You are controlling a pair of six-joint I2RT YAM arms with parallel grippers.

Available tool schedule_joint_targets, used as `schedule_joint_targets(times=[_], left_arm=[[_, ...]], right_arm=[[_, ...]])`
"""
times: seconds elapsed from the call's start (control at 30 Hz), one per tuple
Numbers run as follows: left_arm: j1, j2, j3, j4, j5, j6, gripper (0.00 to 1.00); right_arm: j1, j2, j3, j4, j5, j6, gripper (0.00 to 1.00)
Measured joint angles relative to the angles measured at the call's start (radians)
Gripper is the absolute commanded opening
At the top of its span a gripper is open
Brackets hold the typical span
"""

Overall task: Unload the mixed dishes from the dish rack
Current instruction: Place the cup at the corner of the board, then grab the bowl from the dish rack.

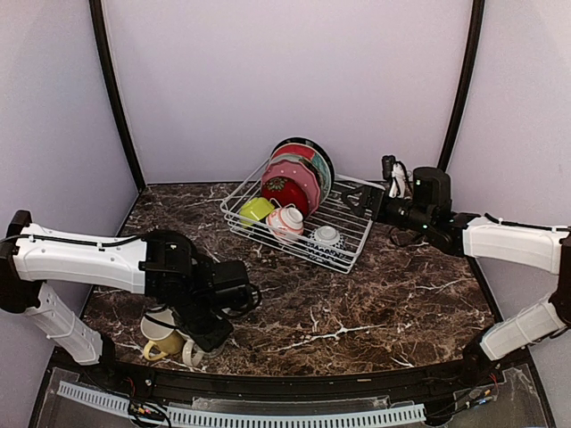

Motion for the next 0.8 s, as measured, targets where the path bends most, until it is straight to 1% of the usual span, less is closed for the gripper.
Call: schedule_joint_targets(times=[0.03,0.07,0.1,0.13,0.17,0.23,0.43,0.47,0.57,0.63,0.8], left_arm=[[0.000,0.000,0.000,0.002,-0.003,0.008,0.47],[0.000,-0.001,0.000,0.006,-0.008,0.008,0.52],[0.001,-0.003,0.000,0.009,-0.011,0.009,0.61],[0.001,-0.007,0.000,0.012,-0.013,0.011,0.64],[0.000,-0.014,0.000,0.015,-0.015,0.011,0.70],[0.000,-0.036,0.001,0.023,-0.026,0.025,0.77],[0.004,-0.134,0.051,0.031,-0.064,0.085,0.87],[0.011,-0.152,0.068,0.036,-0.065,0.097,0.88],[0.040,-0.196,0.124,0.064,-0.061,0.152,0.96],[0.089,-0.221,0.160,0.108,-0.039,0.189,0.98],[0.227,-0.249,0.275,0.261,0.012,0.285,0.99]], right_arm=[[0.000,0.001,0.000,-0.001,0.000,0.000,0.99],[0.000,0.003,0.000,-0.002,0.000,-0.001,0.99],[0.000,0.006,0.002,-0.008,0.000,-0.001,0.99],[0.000,0.011,0.006,-0.019,0.000,-0.003,0.99],[0.000,0.017,0.012,-0.036,0.000,-0.007,0.99],[0.000,0.034,0.032,-0.079,0.002,-0.022,0.99],[0.007,0.132,0.170,-0.258,0.022,-0.096,0.99],[0.012,0.148,0.191,-0.283,0.026,-0.108,0.99],[0.042,0.209,0.265,-0.362,0.043,-0.143,0.99],[0.066,0.254,0.322,-0.413,0.055,-0.160,0.99],[0.138,0.388,0.501,-0.531,0.101,-0.180,0.99]])
